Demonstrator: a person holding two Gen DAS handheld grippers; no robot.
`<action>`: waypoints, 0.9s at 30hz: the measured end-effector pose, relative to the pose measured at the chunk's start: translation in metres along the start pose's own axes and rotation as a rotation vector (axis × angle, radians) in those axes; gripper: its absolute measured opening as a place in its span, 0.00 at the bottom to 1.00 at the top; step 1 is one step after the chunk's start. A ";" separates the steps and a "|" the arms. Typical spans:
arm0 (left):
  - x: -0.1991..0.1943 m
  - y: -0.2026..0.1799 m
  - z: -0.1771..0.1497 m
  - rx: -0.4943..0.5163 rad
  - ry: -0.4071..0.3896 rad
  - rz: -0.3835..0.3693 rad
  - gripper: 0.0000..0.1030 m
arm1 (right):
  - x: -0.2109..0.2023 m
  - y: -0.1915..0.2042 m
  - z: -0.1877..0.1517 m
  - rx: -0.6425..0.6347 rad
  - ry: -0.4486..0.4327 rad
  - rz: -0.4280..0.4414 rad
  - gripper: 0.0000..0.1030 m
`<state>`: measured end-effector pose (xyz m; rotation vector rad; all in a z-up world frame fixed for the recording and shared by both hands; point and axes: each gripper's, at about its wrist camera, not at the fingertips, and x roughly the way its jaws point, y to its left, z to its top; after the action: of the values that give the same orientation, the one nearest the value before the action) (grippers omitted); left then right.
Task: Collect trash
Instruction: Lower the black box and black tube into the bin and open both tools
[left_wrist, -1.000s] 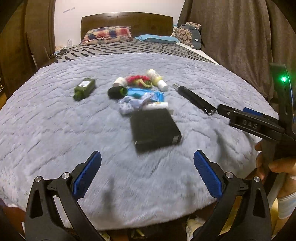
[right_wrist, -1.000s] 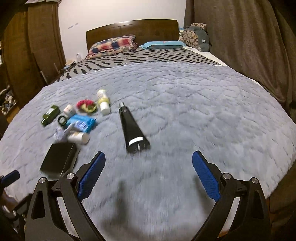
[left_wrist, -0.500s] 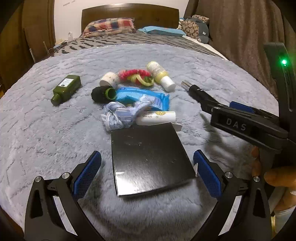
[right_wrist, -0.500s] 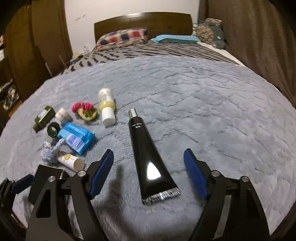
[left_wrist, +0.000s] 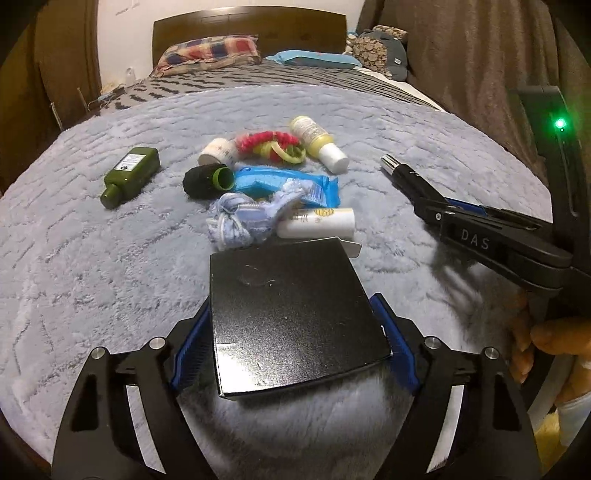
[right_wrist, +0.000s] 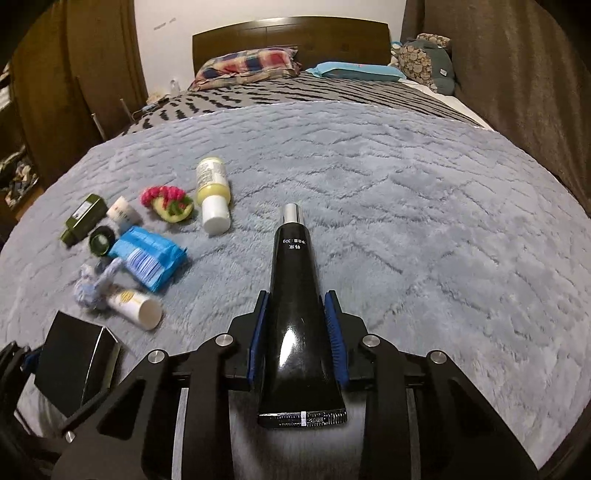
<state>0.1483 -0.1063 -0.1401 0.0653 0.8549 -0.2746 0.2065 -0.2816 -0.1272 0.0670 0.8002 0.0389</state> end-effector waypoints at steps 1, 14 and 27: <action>-0.003 0.000 -0.002 0.007 0.000 0.000 0.75 | -0.005 0.000 -0.004 0.001 0.000 0.003 0.30; -0.074 0.016 -0.033 0.004 -0.070 -0.008 0.74 | -0.075 0.012 -0.061 -0.008 -0.012 0.079 0.30; -0.154 0.025 -0.099 0.022 -0.139 -0.029 0.74 | -0.176 0.041 -0.135 -0.009 -0.089 0.189 0.30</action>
<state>-0.0138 -0.0327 -0.0899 0.0531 0.7157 -0.3124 -0.0133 -0.2453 -0.0917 0.1348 0.7025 0.2174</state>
